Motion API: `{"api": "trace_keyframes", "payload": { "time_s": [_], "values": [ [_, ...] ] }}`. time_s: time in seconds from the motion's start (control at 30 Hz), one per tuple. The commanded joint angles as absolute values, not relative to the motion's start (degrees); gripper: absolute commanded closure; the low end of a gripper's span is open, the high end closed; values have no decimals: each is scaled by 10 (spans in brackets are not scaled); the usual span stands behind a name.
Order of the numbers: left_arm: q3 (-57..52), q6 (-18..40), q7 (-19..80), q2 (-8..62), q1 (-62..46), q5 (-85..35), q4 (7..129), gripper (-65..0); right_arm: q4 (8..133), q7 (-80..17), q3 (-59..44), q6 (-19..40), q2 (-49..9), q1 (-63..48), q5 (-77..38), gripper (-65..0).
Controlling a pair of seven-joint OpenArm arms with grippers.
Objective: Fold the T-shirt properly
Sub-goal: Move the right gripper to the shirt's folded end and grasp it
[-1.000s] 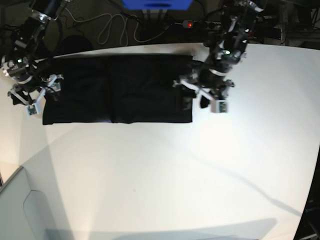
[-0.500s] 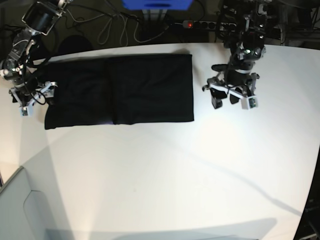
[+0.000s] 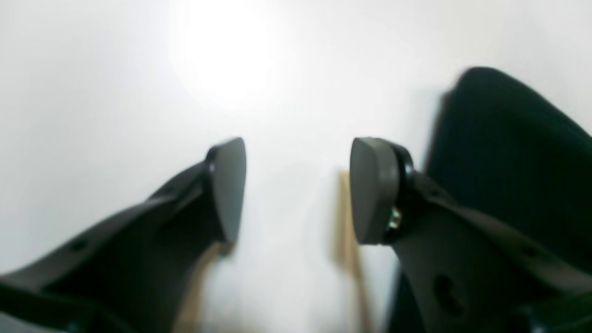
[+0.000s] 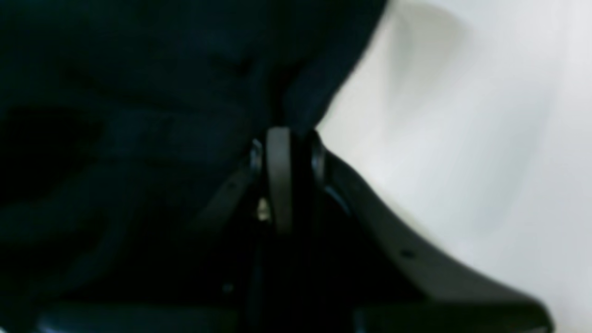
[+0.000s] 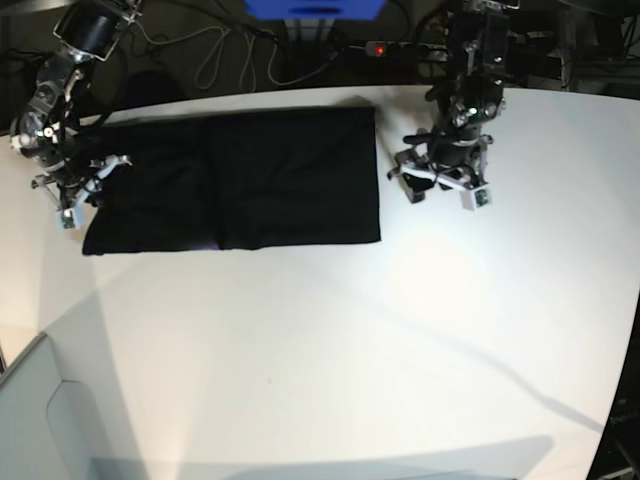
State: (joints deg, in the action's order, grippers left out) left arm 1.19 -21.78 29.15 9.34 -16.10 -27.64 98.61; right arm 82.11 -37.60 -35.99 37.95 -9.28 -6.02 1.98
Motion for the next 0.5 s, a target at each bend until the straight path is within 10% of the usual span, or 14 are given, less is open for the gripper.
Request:
{"api": "trace_keyframes", "payload": {
  "time_s": [0.0, 0.47],
  "values": [
    [13, -215, 287, 94, -159, -278, 995, -345, 851, -393, -354, 400, -96, -73, 29, -1],
    [115, -215, 284, 88, -110, -277, 917, -344, 1155, -443, -318, 400, -5, -109, 28, -1]
  ]
}}
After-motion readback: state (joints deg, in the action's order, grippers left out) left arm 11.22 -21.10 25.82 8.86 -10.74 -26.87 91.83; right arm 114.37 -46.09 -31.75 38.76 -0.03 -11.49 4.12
